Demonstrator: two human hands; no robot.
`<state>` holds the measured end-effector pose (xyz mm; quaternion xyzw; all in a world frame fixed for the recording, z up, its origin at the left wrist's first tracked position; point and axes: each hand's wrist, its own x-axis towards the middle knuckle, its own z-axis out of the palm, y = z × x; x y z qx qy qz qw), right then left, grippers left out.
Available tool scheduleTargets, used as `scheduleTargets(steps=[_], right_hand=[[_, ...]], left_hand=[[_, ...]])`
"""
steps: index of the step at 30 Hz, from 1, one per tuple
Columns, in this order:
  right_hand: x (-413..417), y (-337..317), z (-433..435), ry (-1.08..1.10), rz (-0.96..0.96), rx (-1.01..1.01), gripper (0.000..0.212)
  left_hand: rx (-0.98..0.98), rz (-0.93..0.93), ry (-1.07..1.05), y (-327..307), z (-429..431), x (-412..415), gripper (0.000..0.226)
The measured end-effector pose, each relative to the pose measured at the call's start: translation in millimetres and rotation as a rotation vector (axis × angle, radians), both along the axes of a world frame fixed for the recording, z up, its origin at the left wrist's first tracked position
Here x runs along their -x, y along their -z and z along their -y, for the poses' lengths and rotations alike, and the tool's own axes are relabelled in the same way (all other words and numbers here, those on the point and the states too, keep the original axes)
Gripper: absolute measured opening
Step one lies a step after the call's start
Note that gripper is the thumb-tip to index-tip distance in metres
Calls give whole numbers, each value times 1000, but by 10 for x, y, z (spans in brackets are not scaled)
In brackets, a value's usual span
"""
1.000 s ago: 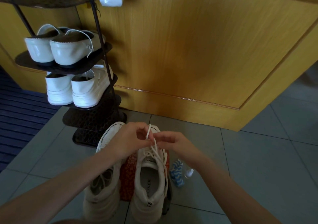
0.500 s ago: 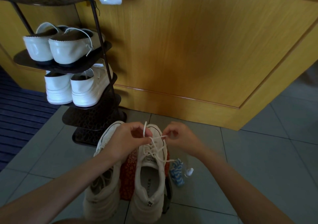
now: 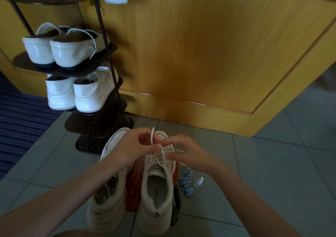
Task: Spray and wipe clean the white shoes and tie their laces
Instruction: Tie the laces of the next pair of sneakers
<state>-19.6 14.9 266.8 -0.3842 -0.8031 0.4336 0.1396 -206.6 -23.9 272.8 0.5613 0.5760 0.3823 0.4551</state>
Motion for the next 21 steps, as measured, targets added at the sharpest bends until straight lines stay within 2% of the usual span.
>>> scheduleTargets(steps=[3,6,9,11,14,17,19,21], right_hand=[[32,43,22,91,-110,46,10],[-37,49,33,154,-123,45,2],[-112,82,43,56,19,-36,8],[-212,119,46,6,133,-68,7],[-399,140,78,-13,199,-7,7],[-457,148,97,-6,202,47,7],[-413,130,94,-17,211,54,7],[-362,89,73,-32,181,52,6]], left_hand=[[-6,-5,-40,12,21,10,21],[45,23,-166,36,35,70,24],[15,-156,-215,47,53,150,52],[-49,-335,-130,39,81,229,56],[-53,-536,55,-18,128,323,22],[-55,-679,249,-12,118,356,7],[-74,-752,351,13,61,412,19],[-101,-747,408,21,19,499,43]])
